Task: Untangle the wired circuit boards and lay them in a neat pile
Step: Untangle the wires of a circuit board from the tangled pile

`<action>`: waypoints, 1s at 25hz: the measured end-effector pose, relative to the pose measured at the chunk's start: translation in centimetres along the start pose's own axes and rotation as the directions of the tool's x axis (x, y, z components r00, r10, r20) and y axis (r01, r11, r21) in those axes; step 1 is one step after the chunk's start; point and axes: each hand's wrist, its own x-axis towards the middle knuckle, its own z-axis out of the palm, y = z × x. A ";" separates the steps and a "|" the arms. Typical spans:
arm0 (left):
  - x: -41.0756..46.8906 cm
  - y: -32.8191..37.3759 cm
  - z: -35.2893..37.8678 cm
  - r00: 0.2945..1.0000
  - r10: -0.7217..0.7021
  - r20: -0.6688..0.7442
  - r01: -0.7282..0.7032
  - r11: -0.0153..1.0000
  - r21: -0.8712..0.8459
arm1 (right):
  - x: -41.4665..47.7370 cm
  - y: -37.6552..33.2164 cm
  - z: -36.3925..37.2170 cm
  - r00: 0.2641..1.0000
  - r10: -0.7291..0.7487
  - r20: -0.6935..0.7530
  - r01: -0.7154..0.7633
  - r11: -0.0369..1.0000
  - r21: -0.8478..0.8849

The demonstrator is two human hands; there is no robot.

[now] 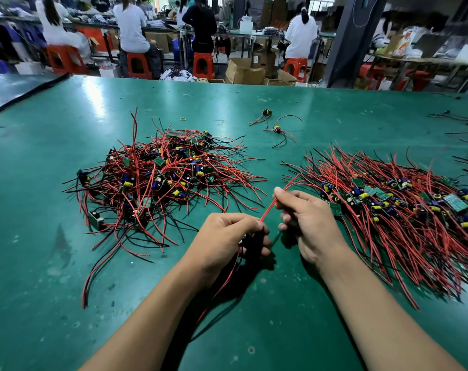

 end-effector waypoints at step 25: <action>-0.3 -0.1 0.1 1.000 -0.015 0.022 0.014 0.999 0.047 | 0.9 -1.9 -1.4 0.967 0.244 0.070 -0.245 0.825 0.509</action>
